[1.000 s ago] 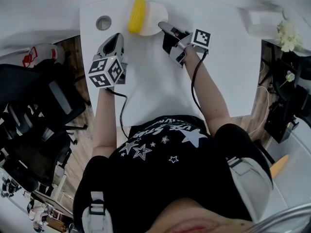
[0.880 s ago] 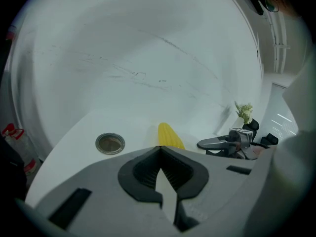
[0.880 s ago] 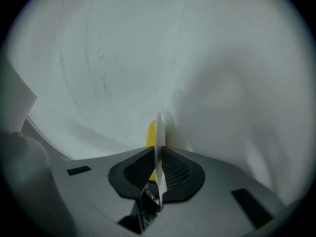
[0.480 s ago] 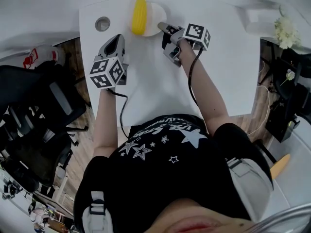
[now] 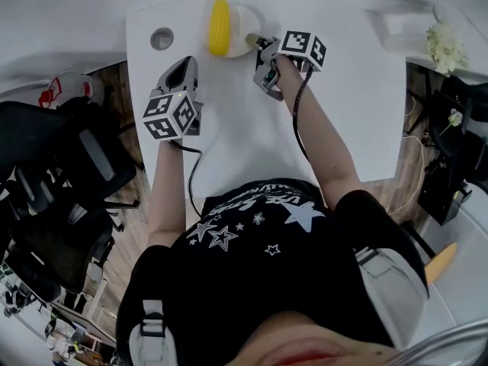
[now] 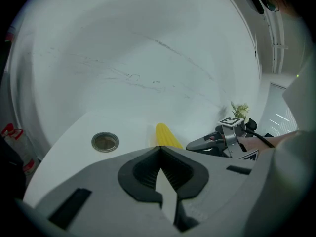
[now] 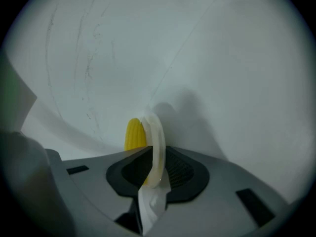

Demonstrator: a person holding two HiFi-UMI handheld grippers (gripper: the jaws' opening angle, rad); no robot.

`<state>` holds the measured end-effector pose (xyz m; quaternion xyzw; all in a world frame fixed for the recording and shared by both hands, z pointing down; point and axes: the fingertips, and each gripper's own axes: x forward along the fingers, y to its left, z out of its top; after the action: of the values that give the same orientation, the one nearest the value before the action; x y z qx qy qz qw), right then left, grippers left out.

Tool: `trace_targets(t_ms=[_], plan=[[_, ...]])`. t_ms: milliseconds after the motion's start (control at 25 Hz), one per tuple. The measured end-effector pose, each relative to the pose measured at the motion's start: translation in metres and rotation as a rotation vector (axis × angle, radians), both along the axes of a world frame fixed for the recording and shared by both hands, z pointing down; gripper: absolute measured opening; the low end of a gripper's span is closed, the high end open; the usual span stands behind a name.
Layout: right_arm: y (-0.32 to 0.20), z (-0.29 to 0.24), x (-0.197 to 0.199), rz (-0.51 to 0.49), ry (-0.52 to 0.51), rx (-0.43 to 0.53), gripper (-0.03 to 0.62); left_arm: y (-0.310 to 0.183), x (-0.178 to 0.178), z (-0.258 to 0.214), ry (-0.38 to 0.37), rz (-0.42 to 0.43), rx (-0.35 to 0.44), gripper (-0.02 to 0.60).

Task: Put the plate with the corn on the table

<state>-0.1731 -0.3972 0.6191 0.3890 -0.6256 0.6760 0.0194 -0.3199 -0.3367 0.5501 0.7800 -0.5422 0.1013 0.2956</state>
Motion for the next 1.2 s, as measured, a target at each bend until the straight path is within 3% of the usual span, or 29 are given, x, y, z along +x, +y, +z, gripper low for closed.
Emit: trace_targets(t_ms=[80, 360, 760, 960, 1200], plan=[[-0.002, -0.002, 0.000, -0.013, 0.016, 0.009, 0.103, 0.001, 0.001, -0.002, 0.001, 0.000, 0.003, 0.005], [-0.006, -0.009, 0.005, -0.025, 0.036, 0.021, 0.162, 0.007, -0.001, -0.008, 0.013, -0.001, 0.010, 0.005], [0.009, -0.018, 0.028, 0.031, 0.091, 0.033, 0.176, 0.020, -0.006, -0.019, 0.037, -0.013, 0.028, 0.005], [0.019, -0.042, 0.031, -0.004, 0.117, 0.118, 0.173, 0.030, -0.007, -0.031, 0.034, -0.020, 0.060, 0.005], [0.031, -0.088, 0.017, -0.180, 0.196, 0.317, 0.129, 0.050, -0.004, -0.053, 0.013, -0.040, 0.099, 0.005]])
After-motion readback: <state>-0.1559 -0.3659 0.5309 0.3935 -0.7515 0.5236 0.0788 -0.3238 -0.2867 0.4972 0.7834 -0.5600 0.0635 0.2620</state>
